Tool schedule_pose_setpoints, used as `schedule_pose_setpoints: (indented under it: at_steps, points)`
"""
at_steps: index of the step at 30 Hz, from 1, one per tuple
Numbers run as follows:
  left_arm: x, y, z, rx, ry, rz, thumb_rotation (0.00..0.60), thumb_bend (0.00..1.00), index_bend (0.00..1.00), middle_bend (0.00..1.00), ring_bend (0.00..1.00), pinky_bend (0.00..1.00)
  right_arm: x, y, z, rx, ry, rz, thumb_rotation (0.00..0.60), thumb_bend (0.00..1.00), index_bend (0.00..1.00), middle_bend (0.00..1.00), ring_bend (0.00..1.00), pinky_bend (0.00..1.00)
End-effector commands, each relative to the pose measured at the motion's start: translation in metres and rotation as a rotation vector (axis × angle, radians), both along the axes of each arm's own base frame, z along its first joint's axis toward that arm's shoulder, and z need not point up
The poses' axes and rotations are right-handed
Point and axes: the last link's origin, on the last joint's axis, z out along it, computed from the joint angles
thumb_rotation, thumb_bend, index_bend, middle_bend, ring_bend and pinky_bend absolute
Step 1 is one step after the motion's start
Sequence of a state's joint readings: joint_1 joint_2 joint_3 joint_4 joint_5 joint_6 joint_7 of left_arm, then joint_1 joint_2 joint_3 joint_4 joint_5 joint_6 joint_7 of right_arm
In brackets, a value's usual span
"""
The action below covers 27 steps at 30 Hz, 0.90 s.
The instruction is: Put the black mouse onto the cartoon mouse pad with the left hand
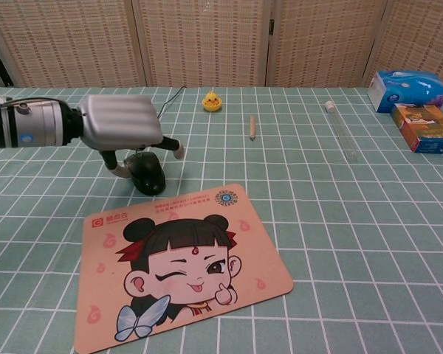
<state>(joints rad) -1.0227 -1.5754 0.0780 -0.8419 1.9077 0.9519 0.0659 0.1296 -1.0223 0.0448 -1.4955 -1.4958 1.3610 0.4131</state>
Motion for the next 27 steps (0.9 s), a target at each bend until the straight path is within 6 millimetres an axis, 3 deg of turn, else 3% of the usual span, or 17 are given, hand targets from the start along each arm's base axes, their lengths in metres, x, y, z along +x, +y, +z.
schedule_pose_setpoints:
  at_steps: [1,11,27]
  points:
    - [0.0,0.0,-0.002,-0.001,0.005,0.003,0.6,0.04,0.32,1.0,1.0,1.0,0.0,-0.001,0.0,0.001,-0.001,-0.002,0.6,0.45,0.42,0.34,0.34,0.26]
    - [0.0,0.002,-0.01,0.014,0.043,0.011,0.6,0.04,0.35,1.0,1.0,1.0,-0.002,0.0,0.003,-0.008,-0.008,-0.004,0.6,0.45,0.42,0.34,0.34,0.27]
    - [-0.003,0.003,-0.012,0.051,0.063,0.039,0.6,0.04,0.54,1.0,1.0,1.0,-0.002,0.0,0.003,-0.005,-0.011,-0.006,0.6,0.45,0.42,0.34,0.34,0.27]
